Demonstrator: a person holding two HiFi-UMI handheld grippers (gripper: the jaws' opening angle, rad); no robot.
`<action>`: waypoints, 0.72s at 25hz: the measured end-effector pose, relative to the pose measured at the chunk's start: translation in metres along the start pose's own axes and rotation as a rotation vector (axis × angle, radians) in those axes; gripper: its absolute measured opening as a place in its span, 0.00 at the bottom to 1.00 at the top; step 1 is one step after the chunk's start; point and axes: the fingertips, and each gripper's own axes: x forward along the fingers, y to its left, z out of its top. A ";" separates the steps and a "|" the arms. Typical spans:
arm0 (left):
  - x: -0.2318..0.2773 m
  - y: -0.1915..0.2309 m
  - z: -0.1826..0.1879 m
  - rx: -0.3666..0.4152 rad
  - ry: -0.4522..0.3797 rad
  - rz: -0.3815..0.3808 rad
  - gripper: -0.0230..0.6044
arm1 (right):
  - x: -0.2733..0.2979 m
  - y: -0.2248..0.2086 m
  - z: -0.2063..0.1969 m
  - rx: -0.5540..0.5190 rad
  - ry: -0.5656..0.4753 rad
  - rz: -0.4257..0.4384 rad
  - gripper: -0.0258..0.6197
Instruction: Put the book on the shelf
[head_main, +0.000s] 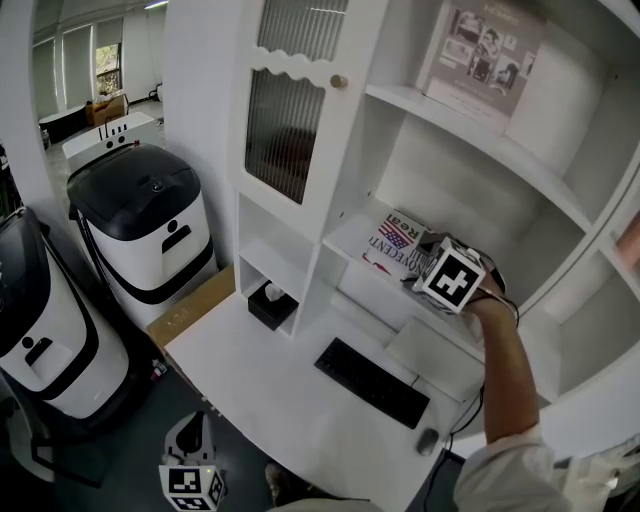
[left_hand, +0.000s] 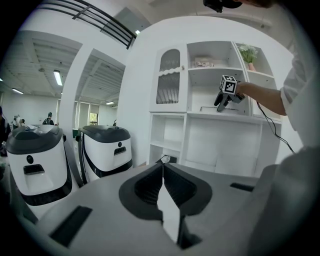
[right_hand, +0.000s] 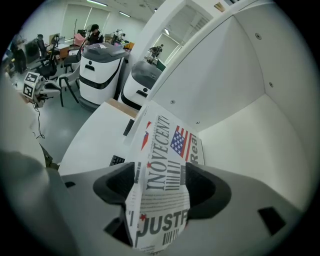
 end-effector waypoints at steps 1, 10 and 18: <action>0.000 0.000 0.000 0.001 -0.001 -0.001 0.06 | 0.000 0.000 0.001 -0.001 -0.008 -0.001 0.54; 0.000 -0.002 0.003 0.007 -0.006 -0.004 0.06 | -0.017 -0.001 0.011 0.110 -0.151 -0.010 0.53; -0.002 -0.003 0.006 0.013 -0.012 -0.005 0.06 | -0.036 -0.002 0.014 0.161 -0.230 -0.078 0.52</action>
